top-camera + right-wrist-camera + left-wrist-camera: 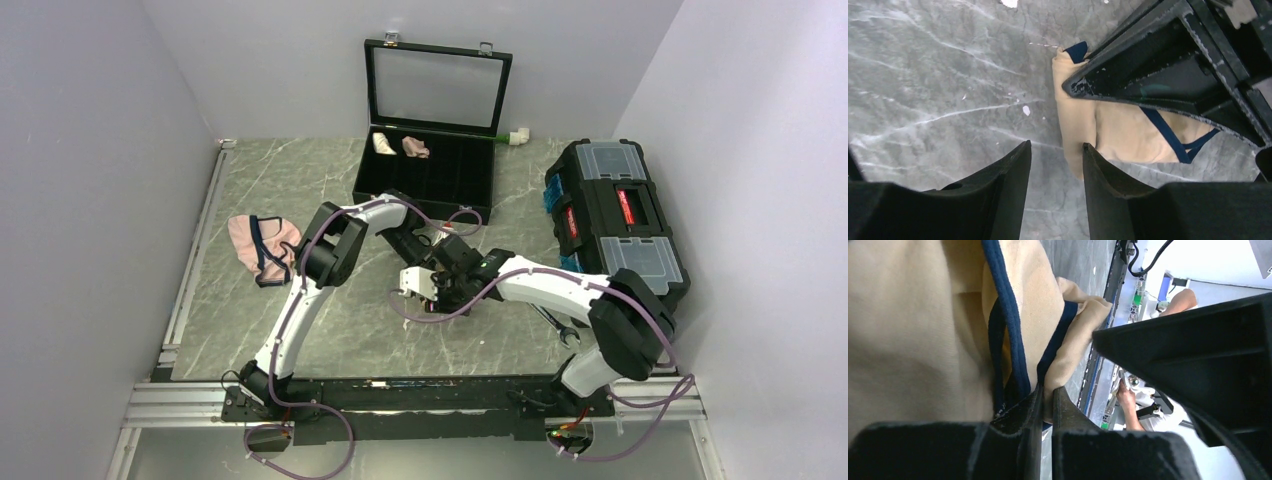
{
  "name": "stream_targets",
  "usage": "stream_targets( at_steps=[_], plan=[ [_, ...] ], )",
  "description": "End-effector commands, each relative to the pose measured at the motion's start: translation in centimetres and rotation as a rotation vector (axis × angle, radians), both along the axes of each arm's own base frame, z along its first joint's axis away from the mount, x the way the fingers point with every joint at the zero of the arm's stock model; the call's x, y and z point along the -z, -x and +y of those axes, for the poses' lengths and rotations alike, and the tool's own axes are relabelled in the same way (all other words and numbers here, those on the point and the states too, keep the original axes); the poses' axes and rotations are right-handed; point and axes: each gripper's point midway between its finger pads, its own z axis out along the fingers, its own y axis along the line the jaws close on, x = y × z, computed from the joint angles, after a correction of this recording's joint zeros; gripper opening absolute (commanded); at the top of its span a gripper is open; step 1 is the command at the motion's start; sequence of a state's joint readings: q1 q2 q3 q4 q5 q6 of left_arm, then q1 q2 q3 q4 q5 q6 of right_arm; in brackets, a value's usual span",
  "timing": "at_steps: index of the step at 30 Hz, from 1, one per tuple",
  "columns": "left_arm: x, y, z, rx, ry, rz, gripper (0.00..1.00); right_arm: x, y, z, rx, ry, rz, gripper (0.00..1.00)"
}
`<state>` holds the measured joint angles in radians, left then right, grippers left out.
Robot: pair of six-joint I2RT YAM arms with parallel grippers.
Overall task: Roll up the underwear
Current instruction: Roll the underwear to the center of the board.
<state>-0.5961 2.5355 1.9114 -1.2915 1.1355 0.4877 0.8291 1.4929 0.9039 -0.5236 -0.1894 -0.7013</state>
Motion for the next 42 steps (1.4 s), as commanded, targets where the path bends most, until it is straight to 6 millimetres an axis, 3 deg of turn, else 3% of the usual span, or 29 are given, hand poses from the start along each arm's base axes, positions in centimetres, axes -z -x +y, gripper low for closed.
stream_targets(
  at_steps=[1, 13, 23, 27, 31, 35, 42],
  plan=[
    [2.6, 0.1, 0.6, 0.046, -0.059, -0.045, 0.00, 0.6, -1.9, 0.7, -0.007, 0.035, -0.103, 0.43],
    [2.6, 0.4, 0.7, 0.051, -0.052, -0.035, 0.00, 4.4, -0.9, 0.0, -0.026, 0.117, -0.032, 0.26],
    [2.5, 0.5, 1.2, 0.058, -0.059, -0.074, 0.00, 6.6, 1.3, -1.1, -0.043, 0.167, 0.088, 0.26],
    [2.1, 0.4, 1.3, 0.060, -0.058, -0.095, 0.00, 6.9, 2.1, -1.2, -0.043, 0.178, 0.165, 0.14],
    [1.9, 0.2, 1.5, 0.055, -0.059, -0.120, 0.11, 6.2, 2.4, -1.2, -0.025, 0.142, 0.265, 0.00],
    [1.7, -0.2, 1.7, 0.050, -0.063, -0.151, 0.24, 5.1, 2.7, -1.0, -0.010, 0.081, 0.353, 0.00],
    [1.0, -0.9, 2.4, 0.018, -0.072, -0.216, 0.33, 4.2, 2.7, -1.0, 0.013, 0.025, 0.452, 0.00]
  ],
)
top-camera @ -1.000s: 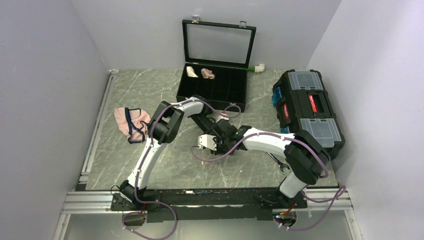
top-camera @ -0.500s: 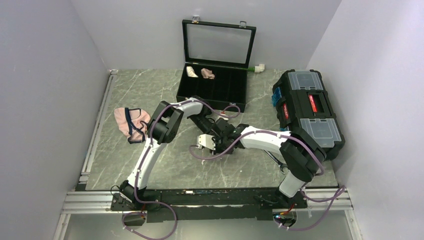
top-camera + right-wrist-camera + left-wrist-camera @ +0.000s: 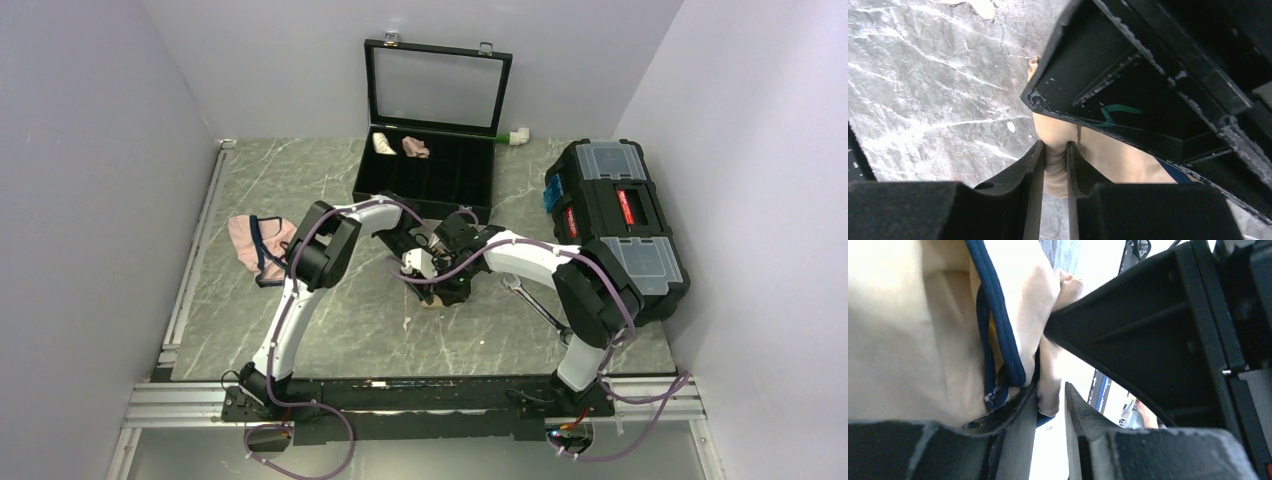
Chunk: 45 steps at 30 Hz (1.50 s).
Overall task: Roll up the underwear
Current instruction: Roll the underwear to the center of the board.
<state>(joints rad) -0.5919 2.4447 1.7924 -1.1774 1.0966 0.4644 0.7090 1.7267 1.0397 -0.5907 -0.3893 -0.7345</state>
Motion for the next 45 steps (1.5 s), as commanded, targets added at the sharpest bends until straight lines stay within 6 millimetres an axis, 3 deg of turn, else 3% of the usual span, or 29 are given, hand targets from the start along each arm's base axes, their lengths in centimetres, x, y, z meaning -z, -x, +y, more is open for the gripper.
stream_targets(
  at_steps=[1, 10, 16, 24, 30, 34, 37, 41, 45],
  plan=[
    [1.0, -1.3, 1.9, 0.006, -0.079, -0.142, 0.37, 1.0, 4.0, -1.7, -0.004, 0.035, 0.231, 0.00],
    [0.3, -1.8, 3.9, -0.047, -0.089, -0.167, 0.48, 0.2, 3.4, -1.7, 0.021, -0.006, 0.292, 0.00],
    [-0.3, -2.8, 6.4, -0.140, -0.103, -0.201, 0.51, -0.2, 2.2, -1.5, 0.031, -0.032, 0.383, 0.00],
    [-2.7, -4.8, 10.6, -0.321, -0.125, -0.430, 0.50, -0.8, 0.5, -1.3, 0.048, -0.107, 0.633, 0.00],
    [-4.7, -5.3, 11.9, -0.365, -0.085, -0.704, 0.50, -0.5, -0.1, -1.3, 0.047, -0.129, 0.810, 0.00],
    [-6.4, -5.0, 11.0, -0.324, -0.009, -0.872, 0.51, -0.2, -0.3, -1.3, 0.058, -0.133, 0.867, 0.00],
    [-7.1, -4.1, 9.2, -0.225, 0.038, -1.013, 0.51, 0.3, -0.1, -1.4, 0.069, -0.131, 0.889, 0.00],
    [-7.3, -2.0, 4.8, -0.034, 0.086, -1.179, 0.52, 0.6, -0.1, -1.4, 0.079, -0.121, 0.897, 0.00],
    [-6.8, -1.1, 0.9, 0.083, 0.099, -1.237, 0.53, 0.9, -0.3, -1.4, 0.092, -0.116, 0.879, 0.00]
  ],
)
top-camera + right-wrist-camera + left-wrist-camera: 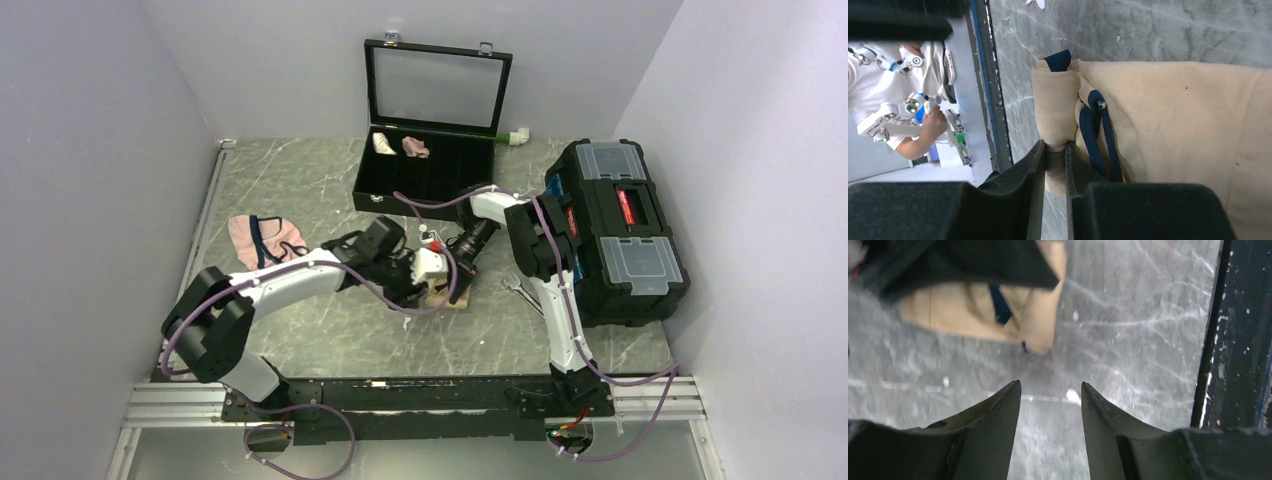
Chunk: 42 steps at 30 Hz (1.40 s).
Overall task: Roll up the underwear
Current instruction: Roll the underwear to the center of the board.
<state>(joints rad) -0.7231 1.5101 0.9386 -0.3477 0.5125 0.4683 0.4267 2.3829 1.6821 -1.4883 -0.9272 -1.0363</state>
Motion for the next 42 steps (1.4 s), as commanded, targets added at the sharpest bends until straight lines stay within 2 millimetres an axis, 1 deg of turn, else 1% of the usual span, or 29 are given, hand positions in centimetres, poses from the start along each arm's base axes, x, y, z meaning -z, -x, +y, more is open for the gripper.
stream_targets(
  at_steps=[1, 4, 7, 9, 13, 16, 18, 19, 21, 25, 28, 29, 34, 36, 39, 42],
  plan=[
    [-0.6, -1.7, -4.2, 0.087, -0.024, -0.186, 0.53, 1.6, -0.4, 0.0, -0.012, -0.008, -0.022, 0.00],
    [0.6, -1.5, -6.1, 0.124, -0.058, -0.211, 0.54, 1.8, -0.3, -0.1, -0.009, -0.001, -0.022, 0.00],
    [1.8, -1.4, -7.3, 0.148, -0.082, -0.228, 0.54, 2.0, -0.2, -0.3, -0.013, 0.005, -0.023, 0.00],
    [2.7, -1.6, -7.5, 0.145, -0.106, -0.236, 0.54, 2.2, -0.1, -0.4, -0.015, 0.009, -0.027, 0.00],
    [3.8, -1.7, -7.5, 0.143, -0.126, -0.233, 0.53, 2.2, -0.1, -0.5, -0.016, 0.011, -0.029, 0.00],
    [4.5, -1.4, -7.5, 0.152, -0.132, -0.214, 0.51, 2.4, -0.1, -0.5, -0.017, 0.014, -0.029, 0.00],
    [5.0, -1.1, -7.6, 0.158, -0.134, -0.194, 0.47, 2.4, -0.1, -0.5, -0.017, 0.016, -0.027, 0.00],
    [5.2, -0.9, -7.7, 0.164, -0.135, -0.181, 0.43, 2.5, -0.1, -0.5, -0.016, 0.016, -0.025, 0.00],
    [5.6, -0.5, -7.7, 0.170, -0.140, -0.154, 0.39, 2.4, -0.2, -0.4, -0.014, 0.017, -0.029, 0.00],
    [6.3, 0.0, -7.3, 0.183, -0.158, -0.126, 0.19, 2.4, -0.3, -0.4, -0.008, 0.020, -0.041, 0.00],
    [6.7, 0.7, -6.8, 0.201, -0.175, -0.093, 0.02, 2.3, -0.6, -0.3, 0.000, 0.022, -0.054, 0.08],
    [6.9, 1.0, -6.7, 0.211, -0.186, -0.076, 0.00, 2.1, -0.8, -0.3, 0.002, 0.022, -0.060, 0.11],
    [7.7, 1.9, -5.5, 0.239, -0.230, 0.024, 0.00, 0.8, -1.9, -0.2, 0.035, 0.016, -0.133, 0.29],
    [8.0, 1.9, -5.2, 0.244, -0.241, 0.044, 0.00, 0.0, -2.4, -0.2, 0.048, 0.011, -0.166, 0.39],
    [8.5, 2.1, -4.7, 0.247, -0.261, 0.086, 0.00, -1.4, -3.0, -0.3, 0.065, -0.001, -0.203, 0.42],
    [8.7, 2.1, -4.7, 0.253, -0.268, 0.121, 0.00, -2.7, -3.5, -0.7, 0.085, -0.008, -0.237, 0.44]
  ],
)
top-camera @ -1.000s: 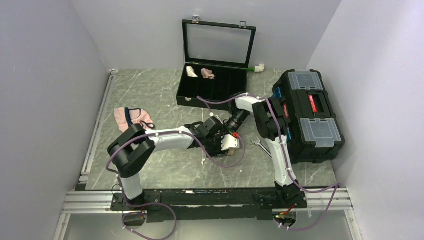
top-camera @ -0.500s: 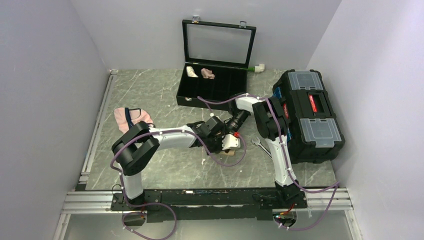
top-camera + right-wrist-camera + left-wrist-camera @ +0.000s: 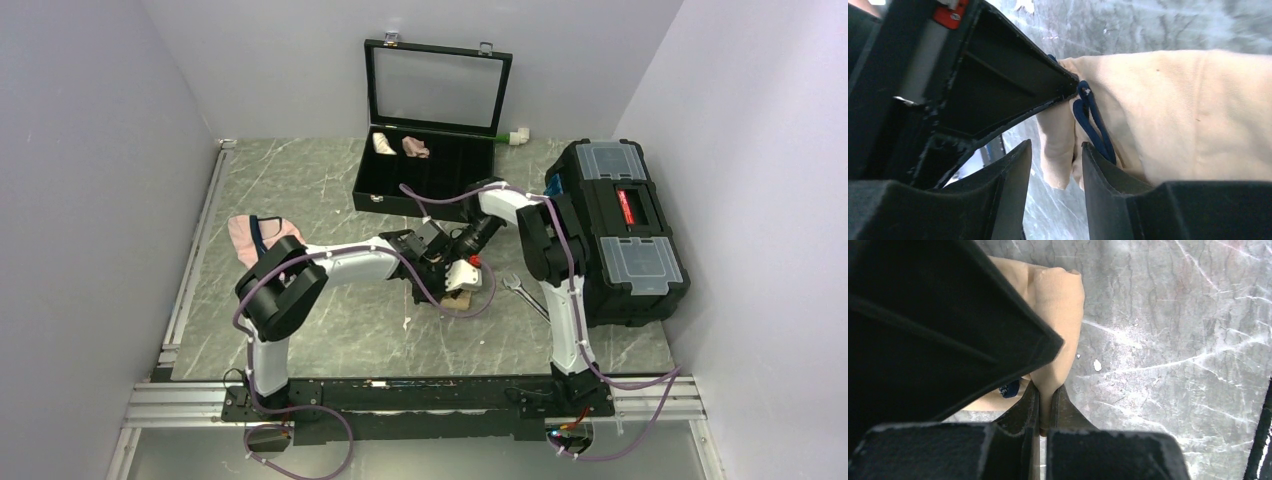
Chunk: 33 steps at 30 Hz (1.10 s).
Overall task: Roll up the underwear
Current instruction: Roll the underwear to the center of the board.
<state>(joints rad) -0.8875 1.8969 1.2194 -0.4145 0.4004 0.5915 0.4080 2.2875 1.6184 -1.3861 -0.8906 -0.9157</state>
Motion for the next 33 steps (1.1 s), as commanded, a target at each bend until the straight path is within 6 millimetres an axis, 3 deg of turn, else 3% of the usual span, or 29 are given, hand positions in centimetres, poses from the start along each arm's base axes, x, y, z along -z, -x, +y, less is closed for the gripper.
stream_targets(
  at_steps=[1, 11, 23, 33],
  plan=[
    [2.7, 2.6, 1.6, 0.038, -0.093, 0.155, 0.00, -2.4, -2.7, -0.3, 0.022, -0.054, -0.186, 0.44],
    [2.7, 2.6, 2.1, -0.001, -0.096, 0.321, 0.00, -5.5, -3.7, -4.5, 0.171, -0.042, -0.291, 0.43],
    [2.5, 2.3, 2.1, -0.078, -0.067, 0.740, 0.00, -8.0, -4.8, -7.9, 0.401, 0.013, -0.673, 0.44],
    [2.6, 1.9, 1.7, -0.112, -0.112, 0.945, 0.00, -7.7, -2.0, -4.8, 0.237, 0.020, -0.952, 0.50]
  ],
)
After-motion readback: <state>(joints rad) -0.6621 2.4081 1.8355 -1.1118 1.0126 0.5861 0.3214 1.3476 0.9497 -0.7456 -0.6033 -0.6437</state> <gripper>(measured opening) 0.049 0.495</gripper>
